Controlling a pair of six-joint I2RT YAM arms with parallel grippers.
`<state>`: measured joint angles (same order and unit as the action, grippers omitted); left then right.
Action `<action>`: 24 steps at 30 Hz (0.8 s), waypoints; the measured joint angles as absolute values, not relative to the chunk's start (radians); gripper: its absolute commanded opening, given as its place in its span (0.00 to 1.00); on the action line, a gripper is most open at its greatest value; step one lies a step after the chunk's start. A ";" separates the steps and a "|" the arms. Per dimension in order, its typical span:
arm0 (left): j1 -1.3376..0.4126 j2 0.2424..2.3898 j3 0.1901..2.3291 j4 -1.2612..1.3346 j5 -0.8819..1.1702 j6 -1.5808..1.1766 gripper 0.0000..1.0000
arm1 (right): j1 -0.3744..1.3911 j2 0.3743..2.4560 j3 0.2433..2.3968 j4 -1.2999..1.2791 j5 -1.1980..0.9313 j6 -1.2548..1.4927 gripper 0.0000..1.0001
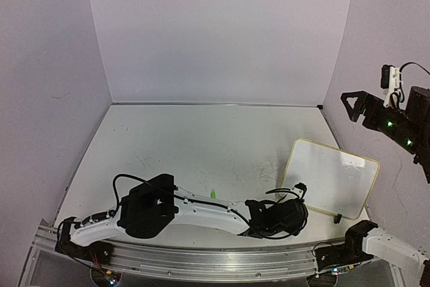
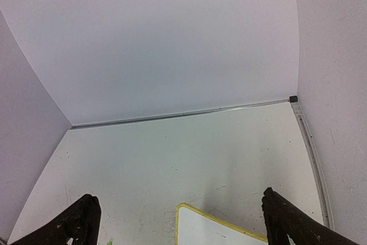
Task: Write a sentence on the whiteboard
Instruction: Move the whiteboard to the corner of the board.
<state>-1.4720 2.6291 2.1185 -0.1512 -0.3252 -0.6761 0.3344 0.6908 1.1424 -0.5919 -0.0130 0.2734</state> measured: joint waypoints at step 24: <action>-1.462 2.722 2.246 -0.174 -0.538 -0.438 0.16 | 0.334 0.698 1.139 -0.591 0.011 0.283 0.98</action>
